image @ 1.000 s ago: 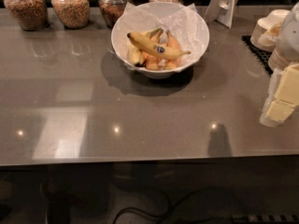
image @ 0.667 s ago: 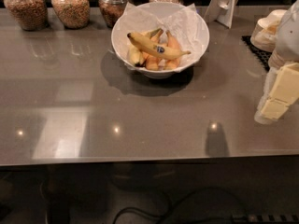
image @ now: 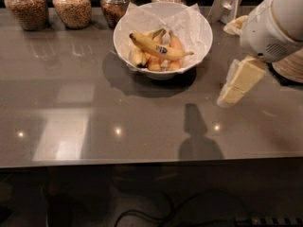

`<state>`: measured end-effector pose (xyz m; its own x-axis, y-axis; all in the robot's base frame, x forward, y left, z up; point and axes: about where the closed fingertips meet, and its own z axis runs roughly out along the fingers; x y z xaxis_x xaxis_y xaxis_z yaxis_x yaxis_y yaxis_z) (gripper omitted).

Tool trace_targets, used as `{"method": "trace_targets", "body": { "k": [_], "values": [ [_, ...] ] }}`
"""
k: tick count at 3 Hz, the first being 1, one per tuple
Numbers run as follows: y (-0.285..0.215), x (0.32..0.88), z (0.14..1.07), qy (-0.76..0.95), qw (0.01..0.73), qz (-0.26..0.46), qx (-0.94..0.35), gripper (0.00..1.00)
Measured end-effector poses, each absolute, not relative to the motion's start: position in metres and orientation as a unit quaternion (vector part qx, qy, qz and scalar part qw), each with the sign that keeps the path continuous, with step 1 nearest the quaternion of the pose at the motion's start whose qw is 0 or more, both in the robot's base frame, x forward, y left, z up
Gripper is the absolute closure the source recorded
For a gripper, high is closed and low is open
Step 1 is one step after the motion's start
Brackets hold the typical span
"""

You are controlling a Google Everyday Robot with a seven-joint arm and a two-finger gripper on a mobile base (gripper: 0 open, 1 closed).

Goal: Pick banana from white bowl

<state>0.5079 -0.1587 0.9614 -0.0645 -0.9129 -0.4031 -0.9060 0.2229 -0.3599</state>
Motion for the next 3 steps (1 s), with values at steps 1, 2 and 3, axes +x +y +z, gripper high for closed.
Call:
{"method": "trace_targets", "body": {
  "k": [1, 2, 3],
  "values": [
    [-0.131, 0.554, 0.958, 0.708, 0.336, 0.02, -0.621, 0.0],
    [-0.099, 0.605, 0.954, 0.682, 0.394, 0.067, -0.613, 0.0],
    [-0.099, 0.605, 0.954, 0.682, 0.394, 0.067, -0.613, 0.0]
  ]
}}
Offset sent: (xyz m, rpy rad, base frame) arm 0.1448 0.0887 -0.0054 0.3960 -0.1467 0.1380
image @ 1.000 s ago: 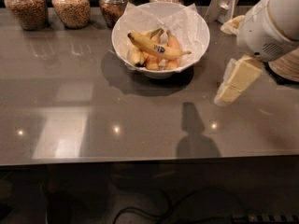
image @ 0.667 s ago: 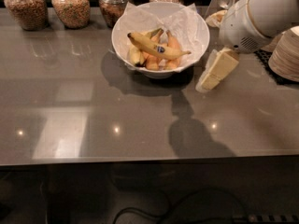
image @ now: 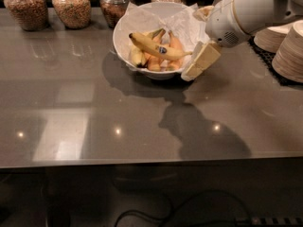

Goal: Pick banana from white bowl

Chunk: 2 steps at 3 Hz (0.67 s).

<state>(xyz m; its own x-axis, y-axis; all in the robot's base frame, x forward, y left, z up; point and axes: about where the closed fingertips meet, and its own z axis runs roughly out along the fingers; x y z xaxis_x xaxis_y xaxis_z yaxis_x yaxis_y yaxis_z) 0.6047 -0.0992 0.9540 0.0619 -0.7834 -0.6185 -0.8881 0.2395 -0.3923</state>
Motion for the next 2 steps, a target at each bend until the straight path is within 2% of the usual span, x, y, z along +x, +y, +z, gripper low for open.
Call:
{"method": "trace_targets", "body": {
  "k": [1, 2],
  "values": [
    [-0.091, 0.622, 0.954, 0.664, 0.407, 0.051, -0.625, 0.0],
    [-0.082, 0.65, 0.952, 0.649, 0.421, 0.039, -0.633, 0.17]
  ]
}}
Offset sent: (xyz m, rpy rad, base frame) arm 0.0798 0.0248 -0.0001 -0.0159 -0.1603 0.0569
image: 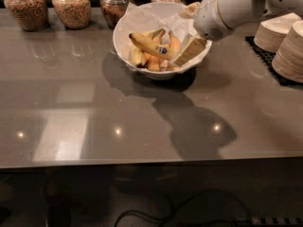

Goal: Pick banana from white bowl

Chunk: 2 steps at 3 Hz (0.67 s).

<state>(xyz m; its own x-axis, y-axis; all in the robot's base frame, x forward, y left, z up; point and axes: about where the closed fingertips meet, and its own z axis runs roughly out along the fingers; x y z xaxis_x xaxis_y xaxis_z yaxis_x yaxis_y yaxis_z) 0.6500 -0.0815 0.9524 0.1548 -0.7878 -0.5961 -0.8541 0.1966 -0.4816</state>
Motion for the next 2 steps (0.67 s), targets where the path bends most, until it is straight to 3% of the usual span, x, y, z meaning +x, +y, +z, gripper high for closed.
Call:
{"method": "trace_targets", "body": {
  "k": [1, 2],
  "values": [
    [-0.07, 0.675, 0.946, 0.64, 0.431, 0.039, -0.635, 0.36],
    [-0.058, 0.69, 0.934, 0.636, 0.435, 0.047, -0.635, 0.37]
  ]
}}
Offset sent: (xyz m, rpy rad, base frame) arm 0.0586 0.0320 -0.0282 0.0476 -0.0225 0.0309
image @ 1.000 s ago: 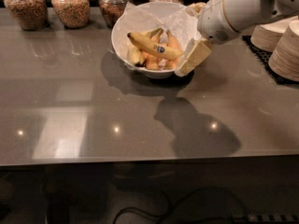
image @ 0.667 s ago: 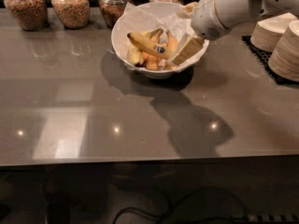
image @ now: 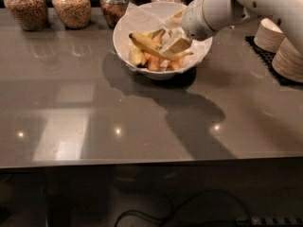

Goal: Pick banana from white bowl

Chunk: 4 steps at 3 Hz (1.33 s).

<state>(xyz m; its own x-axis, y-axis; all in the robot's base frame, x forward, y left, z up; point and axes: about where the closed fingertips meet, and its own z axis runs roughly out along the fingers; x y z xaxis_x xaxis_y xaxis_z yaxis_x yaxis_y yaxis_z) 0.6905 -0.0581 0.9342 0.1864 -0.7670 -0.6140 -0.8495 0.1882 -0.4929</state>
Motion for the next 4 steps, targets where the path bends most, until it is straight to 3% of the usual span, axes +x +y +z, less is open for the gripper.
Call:
{"method": "trace_targets", "body": {
  "k": [1, 3, 4],
  "values": [
    [-0.051, 0.698, 0.919, 0.639, 0.432, 0.06, -0.634, 0.33],
    [-0.042, 0.705, 0.896, 0.645, 0.423, 0.08, -0.631, 0.38],
    [-0.039, 0.706, 0.891, 0.646, 0.423, 0.084, -0.63, 0.57]
  ]
}}
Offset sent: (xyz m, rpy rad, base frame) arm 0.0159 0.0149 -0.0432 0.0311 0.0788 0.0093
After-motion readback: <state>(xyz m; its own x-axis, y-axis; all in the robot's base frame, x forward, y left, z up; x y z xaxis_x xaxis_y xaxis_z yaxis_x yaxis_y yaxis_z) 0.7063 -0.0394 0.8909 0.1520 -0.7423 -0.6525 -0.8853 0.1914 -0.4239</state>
